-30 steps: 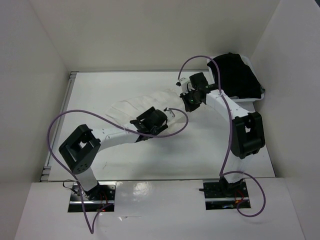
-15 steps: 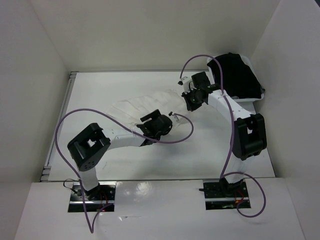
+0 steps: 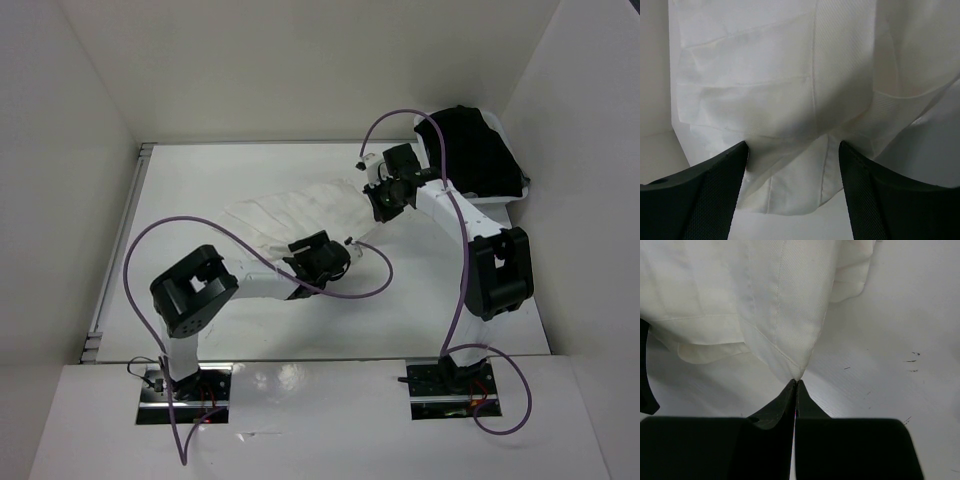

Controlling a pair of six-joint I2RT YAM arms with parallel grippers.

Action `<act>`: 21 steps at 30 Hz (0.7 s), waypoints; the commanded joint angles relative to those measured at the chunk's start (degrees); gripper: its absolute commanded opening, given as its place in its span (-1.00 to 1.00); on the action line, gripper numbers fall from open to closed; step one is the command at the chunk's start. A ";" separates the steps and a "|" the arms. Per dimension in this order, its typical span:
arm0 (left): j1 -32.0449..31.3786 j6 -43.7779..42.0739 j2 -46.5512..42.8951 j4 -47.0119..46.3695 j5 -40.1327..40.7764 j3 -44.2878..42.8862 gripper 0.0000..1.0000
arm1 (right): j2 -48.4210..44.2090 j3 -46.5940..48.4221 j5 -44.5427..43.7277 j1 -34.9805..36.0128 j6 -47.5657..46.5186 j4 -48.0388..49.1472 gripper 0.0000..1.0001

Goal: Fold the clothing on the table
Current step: Flatten the skirt out

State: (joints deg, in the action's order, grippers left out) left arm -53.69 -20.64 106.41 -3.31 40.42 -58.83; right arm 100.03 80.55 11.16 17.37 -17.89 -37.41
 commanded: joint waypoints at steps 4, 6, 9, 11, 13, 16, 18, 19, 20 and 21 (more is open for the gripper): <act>0.52 -3.43 1.87 -4.95 0.62 -0.76 0.43 | -2.11 -0.74 -0.52 -0.31 -0.48 0.67 -1.00; 2.26 -3.44 2.49 -3.56 -0.95 -2.69 0.14 | -2.64 -0.75 -0.52 -0.31 -0.48 0.67 -1.00; 4.73 -1.07 3.10 0.75 -4.99 -6.55 -0.49 | -3.17 -1.36 -0.52 -0.84 -0.48 0.67 -1.00; 7.98 0.33 3.10 4.87 -12.18 -11.10 -0.58 | -3.78 -1.89 -0.52 -1.45 -0.48 0.67 -1.00; 12.00 2.71 2.41 11.02 -17.81 -14.54 -0.73 | -3.79 -1.89 -0.52 -1.46 -0.48 0.67 -1.00; 18.59 4.38 1.78 21.48 -33.97 -24.38 -0.78 | -4.92 -2.42 -0.52 -2.07 -0.48 0.67 -1.00; 23.16 4.91 1.78 29.57 -47.07 -32.96 -0.78 | -4.93 -2.95 -0.52 -2.60 -0.48 0.67 -1.00; 24.50 4.91 2.48 32.11 -51.19 -35.89 -0.78 | -5.54 -2.95 -0.52 -2.60 -0.48 1.19 -1.00; 25.73 4.91 3.01 37.45 -59.41 -38.70 -0.78 | -5.55 -2.95 0.00 -3.12 -0.48 1.20 -1.00; 26.96 4.91 3.54 39.68 -63.06 -41.25 -0.78 | -5.55 -2.95 0.00 -3.13 -0.48 1.20 -1.00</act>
State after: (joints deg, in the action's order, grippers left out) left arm -29.80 -17.54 110.13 23.49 -0.99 -92.92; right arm 97.69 78.08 11.20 15.03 -17.87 -37.39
